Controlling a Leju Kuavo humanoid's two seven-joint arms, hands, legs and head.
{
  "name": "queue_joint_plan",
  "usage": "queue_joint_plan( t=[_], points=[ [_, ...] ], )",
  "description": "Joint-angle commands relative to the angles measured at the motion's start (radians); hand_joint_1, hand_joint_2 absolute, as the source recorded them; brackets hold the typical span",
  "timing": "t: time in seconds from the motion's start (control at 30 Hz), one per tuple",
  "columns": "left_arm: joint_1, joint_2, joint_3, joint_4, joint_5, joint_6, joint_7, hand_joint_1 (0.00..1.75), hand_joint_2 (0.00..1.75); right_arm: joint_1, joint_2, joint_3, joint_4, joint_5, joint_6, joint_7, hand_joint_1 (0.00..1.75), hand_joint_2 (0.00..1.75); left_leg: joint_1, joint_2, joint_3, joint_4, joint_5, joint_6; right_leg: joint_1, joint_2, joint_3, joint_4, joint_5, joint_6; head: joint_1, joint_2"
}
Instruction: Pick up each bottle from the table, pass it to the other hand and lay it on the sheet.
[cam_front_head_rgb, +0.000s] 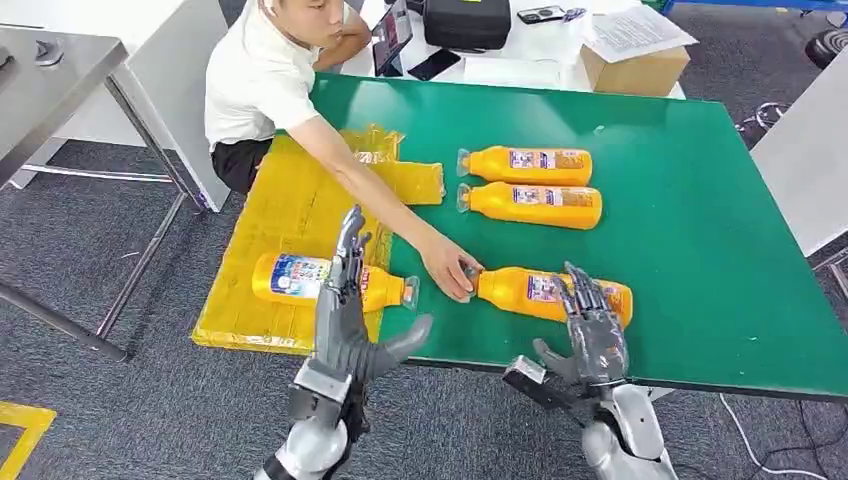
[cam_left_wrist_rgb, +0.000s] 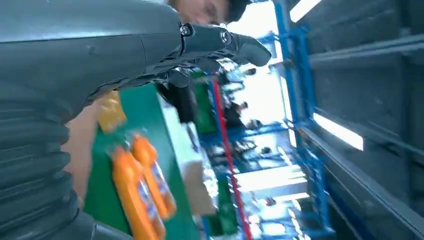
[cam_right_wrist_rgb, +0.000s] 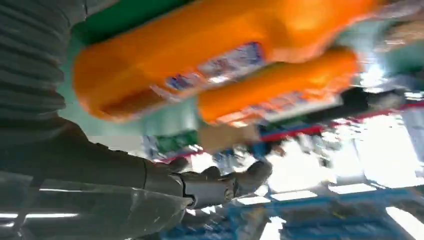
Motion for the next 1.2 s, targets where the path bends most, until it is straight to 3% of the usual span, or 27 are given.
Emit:
queue_joint_plan(
  t=[0.03,0.23,0.73,0.93,0.97,1.0,1.2],
  points=[
    [0.025,0.068,-0.059,-0.083,-0.008,0.008,0.015,0.0,1.75,-0.16,-0.149,0.12,0.299,0.059,0.153,0.174,0.0,1.75,0.001,0.005,0.006,-0.001,-0.002,-0.002,0.001,0.005,0.004,-0.001,0.0,-0.002,0.0,0.0],
    [0.03,0.06,-0.047,-0.064,-0.007,0.013,0.015,0.0,1.75,-0.237,-0.19,0.172,0.407,0.079,0.272,0.227,0.0,1.75,0.001,0.004,0.009,-0.002,-0.002,-0.001,0.001,0.003,0.007,-0.002,-0.001,-0.002,0.0,0.0],
    [0.023,0.054,-0.051,-0.067,-0.014,0.019,0.012,0.0,1.75,-0.289,-0.164,0.231,0.437,0.092,0.308,0.26,0.0,1.75,0.001,0.003,0.018,-0.001,-0.001,-0.001,0.001,0.002,0.016,-0.002,0.0,-0.002,0.0,0.0],
    [0.027,0.05,-0.06,-0.07,-0.012,0.005,0.021,0.0,1.75,-0.306,-0.162,0.234,0.51,-0.012,0.463,0.21,0.03,1.75,0.002,0.005,0.02,-0.001,0.0,-0.001,0.002,0.003,0.017,-0.003,0.001,-0.003,0.0,0.0],
    [0.029,0.048,-0.062,-0.071,-0.012,0.005,0.021,0.0,1.75,-0.301,-0.165,0.233,0.51,-0.014,0.459,0.207,1.48,1.75,0.001,0.004,0.021,-0.001,0.0,-0.001,0.001,0.002,0.018,-0.003,0.001,-0.003,0.0,0.0],
    [0.027,0.051,-0.07,-0.072,-0.014,-0.002,0.026,0.0,1.75,-0.303,-0.167,0.228,0.524,-0.042,0.501,0.195,1.75,1.75,0.002,0.005,0.023,-0.002,0.0,-0.001,0.002,0.002,0.019,-0.004,0.001,-0.004,0.0,0.0],
    [0.021,0.052,-0.073,-0.063,-0.01,-0.022,0.038,0.0,1.75,-0.292,-0.201,0.222,0.548,-0.136,0.607,0.162,1.75,1.75,0.002,0.004,0.031,-0.002,-0.007,-0.001,0.002,0.004,0.017,-0.005,-0.004,-0.003,0.0,0.0]
  ],
)
